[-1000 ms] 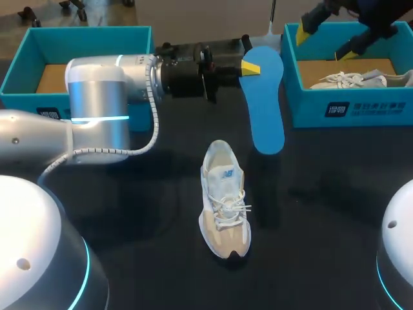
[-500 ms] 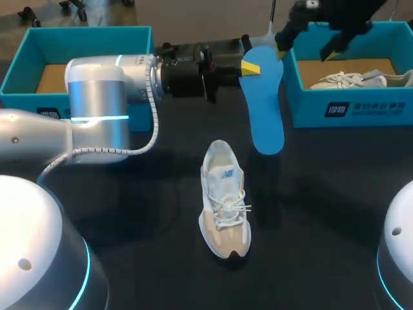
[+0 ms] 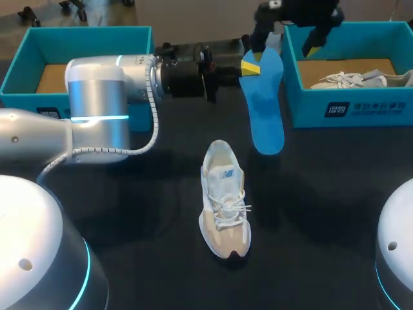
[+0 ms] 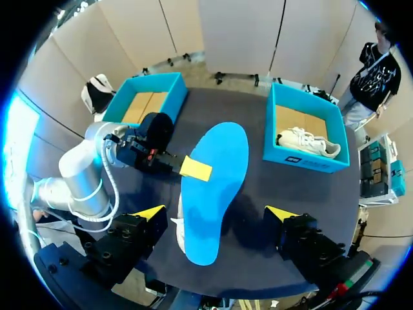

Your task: Take the shoe out of the shoebox, open the shoe tongue, remove and reinsert the insole, then place the shoe into the shoebox

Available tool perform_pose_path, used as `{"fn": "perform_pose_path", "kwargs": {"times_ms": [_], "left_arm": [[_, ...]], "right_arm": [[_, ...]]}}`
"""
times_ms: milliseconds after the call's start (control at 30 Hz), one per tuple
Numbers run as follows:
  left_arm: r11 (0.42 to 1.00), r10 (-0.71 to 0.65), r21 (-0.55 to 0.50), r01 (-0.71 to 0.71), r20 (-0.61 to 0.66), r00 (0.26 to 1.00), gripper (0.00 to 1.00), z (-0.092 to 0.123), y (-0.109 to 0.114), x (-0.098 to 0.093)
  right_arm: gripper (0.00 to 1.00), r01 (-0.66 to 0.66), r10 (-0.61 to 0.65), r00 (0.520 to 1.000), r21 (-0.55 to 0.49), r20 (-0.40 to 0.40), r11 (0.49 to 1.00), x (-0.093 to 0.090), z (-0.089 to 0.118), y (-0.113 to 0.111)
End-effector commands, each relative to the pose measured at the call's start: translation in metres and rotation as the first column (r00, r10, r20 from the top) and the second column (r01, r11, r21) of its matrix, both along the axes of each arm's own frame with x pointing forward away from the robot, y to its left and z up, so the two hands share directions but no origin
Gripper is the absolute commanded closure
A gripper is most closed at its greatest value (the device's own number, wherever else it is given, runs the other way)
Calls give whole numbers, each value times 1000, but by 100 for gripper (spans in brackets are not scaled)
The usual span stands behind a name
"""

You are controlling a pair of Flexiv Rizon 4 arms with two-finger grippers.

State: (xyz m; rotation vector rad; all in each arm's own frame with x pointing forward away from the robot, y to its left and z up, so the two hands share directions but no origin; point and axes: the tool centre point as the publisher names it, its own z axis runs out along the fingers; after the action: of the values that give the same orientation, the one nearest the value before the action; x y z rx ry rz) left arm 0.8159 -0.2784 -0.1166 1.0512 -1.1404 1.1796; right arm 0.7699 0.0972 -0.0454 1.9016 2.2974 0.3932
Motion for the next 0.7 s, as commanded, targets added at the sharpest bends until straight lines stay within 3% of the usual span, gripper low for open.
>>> {"fn": "perform_pose_path", "kwargs": {"times_ms": [33,700], "left_arm": [[1000,1,-1,-1,1,1000,100,0,0,0],[1000,1,-1,-1,1,1000,100,0,0,0]], "right_arm": [[0,34,-34,999,-165,3,986,5,1,14],[0,70,-72,997,-170,-5,983,3,-7,23]]}}
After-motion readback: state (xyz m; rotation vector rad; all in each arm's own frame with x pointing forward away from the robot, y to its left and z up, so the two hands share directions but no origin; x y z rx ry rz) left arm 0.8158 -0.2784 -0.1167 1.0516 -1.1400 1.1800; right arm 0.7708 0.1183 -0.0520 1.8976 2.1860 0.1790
